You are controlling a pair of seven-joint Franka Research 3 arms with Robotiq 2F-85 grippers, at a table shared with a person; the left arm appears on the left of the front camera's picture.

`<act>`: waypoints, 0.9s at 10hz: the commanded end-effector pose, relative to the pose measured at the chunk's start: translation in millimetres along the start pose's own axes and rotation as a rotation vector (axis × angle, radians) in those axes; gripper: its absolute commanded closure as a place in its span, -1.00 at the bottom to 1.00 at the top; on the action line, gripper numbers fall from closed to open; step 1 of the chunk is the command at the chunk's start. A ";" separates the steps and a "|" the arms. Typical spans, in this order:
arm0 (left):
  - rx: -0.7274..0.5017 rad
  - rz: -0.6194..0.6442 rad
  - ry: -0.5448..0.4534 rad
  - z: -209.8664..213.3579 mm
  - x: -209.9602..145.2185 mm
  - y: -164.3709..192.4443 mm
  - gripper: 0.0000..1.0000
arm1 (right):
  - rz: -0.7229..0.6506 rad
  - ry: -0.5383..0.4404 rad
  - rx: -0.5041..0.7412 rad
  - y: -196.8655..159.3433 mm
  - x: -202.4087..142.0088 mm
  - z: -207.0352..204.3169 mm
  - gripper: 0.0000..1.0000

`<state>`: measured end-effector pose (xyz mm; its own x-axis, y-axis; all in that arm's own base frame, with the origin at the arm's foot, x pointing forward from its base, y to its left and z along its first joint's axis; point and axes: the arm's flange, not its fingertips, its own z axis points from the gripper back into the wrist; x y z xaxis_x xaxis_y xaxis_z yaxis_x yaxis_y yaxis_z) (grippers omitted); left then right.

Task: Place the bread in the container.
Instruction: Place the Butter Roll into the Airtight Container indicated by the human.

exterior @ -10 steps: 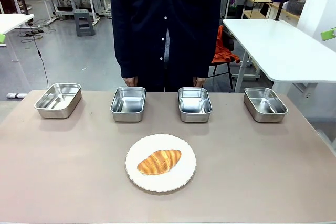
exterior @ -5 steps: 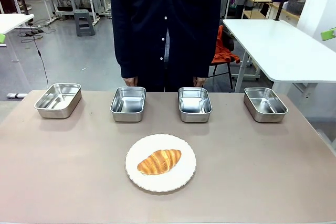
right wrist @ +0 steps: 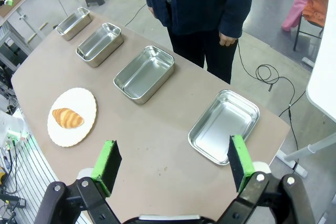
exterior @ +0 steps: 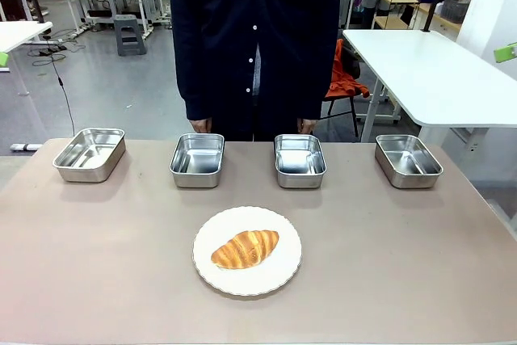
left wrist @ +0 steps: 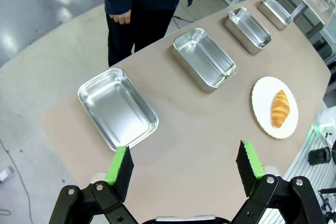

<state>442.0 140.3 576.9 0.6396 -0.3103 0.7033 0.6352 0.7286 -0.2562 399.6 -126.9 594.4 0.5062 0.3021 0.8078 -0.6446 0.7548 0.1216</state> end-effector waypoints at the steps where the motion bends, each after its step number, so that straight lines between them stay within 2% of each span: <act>1: -0.007 -0.005 -0.011 1.8 -1.5 1.0 -1.00 | 0.017 -0.023 0.010 -2.1 0.9 -1.5 -1.00; 9: -0.007 -0.005 -0.011 1.8 -1.5 1.0 -1.00 | 0.017 -0.023 0.010 -2.1 0.9 -1.5 -1.00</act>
<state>442.0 140.3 576.9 0.6396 -0.3103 0.7033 0.6353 0.7286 -0.2562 399.6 -127.0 594.4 0.5064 0.3021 0.8076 -0.6444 0.7549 0.1217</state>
